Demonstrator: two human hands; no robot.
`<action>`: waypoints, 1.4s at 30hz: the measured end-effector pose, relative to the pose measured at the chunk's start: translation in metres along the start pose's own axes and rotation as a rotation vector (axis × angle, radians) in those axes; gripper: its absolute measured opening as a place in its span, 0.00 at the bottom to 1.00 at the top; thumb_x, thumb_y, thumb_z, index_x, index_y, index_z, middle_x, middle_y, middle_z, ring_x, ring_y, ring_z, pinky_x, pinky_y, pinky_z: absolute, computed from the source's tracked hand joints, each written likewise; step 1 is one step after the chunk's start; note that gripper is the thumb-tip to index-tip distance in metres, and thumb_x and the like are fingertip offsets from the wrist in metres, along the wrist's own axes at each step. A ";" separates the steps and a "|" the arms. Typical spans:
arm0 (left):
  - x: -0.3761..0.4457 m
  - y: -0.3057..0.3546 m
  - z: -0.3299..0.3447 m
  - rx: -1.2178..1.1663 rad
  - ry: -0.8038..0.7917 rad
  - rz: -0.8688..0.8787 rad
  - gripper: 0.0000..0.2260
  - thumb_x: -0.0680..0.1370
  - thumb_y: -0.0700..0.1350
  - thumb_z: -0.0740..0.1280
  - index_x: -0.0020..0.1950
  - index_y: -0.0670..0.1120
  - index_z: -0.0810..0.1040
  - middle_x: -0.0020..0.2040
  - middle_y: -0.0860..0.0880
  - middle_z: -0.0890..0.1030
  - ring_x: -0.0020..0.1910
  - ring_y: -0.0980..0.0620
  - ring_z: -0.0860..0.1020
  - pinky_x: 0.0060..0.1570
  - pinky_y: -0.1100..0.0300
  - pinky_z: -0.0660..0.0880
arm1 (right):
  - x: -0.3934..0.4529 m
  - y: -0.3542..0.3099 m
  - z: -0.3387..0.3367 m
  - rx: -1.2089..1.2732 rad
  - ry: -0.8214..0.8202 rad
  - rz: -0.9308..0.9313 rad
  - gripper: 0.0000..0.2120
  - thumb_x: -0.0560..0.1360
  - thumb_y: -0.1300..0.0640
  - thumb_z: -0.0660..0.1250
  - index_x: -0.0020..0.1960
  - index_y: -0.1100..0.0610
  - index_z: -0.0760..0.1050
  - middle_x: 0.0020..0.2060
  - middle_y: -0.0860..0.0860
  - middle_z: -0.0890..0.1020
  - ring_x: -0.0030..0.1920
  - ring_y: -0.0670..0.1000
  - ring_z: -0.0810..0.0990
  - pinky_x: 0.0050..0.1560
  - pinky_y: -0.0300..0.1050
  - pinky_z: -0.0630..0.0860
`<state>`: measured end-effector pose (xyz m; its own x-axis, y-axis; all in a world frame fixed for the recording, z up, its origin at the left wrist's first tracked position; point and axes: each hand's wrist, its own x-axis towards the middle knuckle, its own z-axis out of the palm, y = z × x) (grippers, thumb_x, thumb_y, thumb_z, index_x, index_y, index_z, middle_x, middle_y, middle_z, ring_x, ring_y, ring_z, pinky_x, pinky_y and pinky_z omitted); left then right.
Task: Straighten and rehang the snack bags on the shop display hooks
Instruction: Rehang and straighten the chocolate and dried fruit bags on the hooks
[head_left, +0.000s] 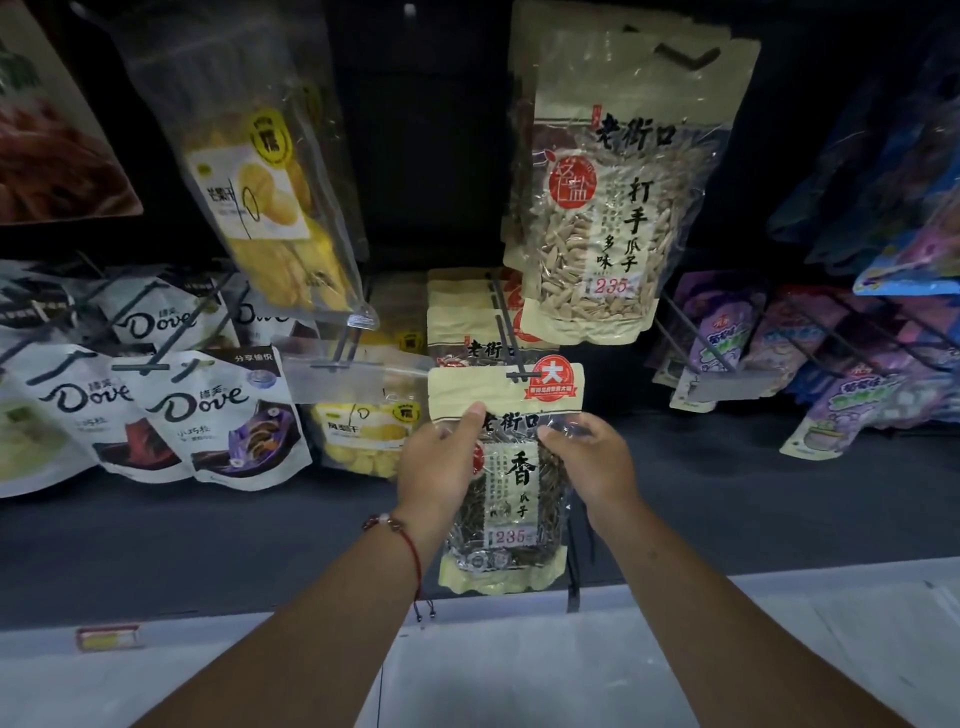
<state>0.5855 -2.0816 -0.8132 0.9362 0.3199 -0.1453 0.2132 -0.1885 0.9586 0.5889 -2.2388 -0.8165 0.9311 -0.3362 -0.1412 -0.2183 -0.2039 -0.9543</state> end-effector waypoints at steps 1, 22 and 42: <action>0.001 0.000 0.002 -0.005 -0.006 -0.005 0.22 0.77 0.61 0.66 0.37 0.44 0.70 0.32 0.45 0.70 0.32 0.49 0.70 0.33 0.56 0.64 | 0.002 0.001 0.000 -0.009 0.004 -0.002 0.06 0.71 0.53 0.75 0.43 0.47 0.78 0.40 0.47 0.83 0.44 0.51 0.83 0.49 0.53 0.80; 0.002 -0.011 -0.012 0.474 -0.127 0.067 0.23 0.73 0.65 0.62 0.57 0.50 0.75 0.49 0.50 0.81 0.47 0.47 0.80 0.50 0.49 0.79 | -0.001 -0.001 0.009 -0.338 -0.025 -0.050 0.40 0.77 0.47 0.68 0.80 0.56 0.50 0.76 0.55 0.63 0.74 0.57 0.65 0.69 0.54 0.67; -0.132 -0.001 -0.154 1.078 -0.212 0.394 0.36 0.79 0.62 0.61 0.80 0.53 0.48 0.81 0.44 0.49 0.79 0.42 0.51 0.75 0.44 0.55 | -0.181 -0.035 -0.026 -1.079 -0.278 -0.538 0.38 0.78 0.41 0.62 0.80 0.50 0.46 0.80 0.52 0.47 0.79 0.58 0.47 0.77 0.55 0.49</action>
<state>0.4183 -1.9808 -0.7576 0.9967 -0.0792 -0.0196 -0.0715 -0.9637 0.2572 0.4204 -2.1948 -0.7509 0.9785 0.2047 0.0247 0.2050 -0.9532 -0.2221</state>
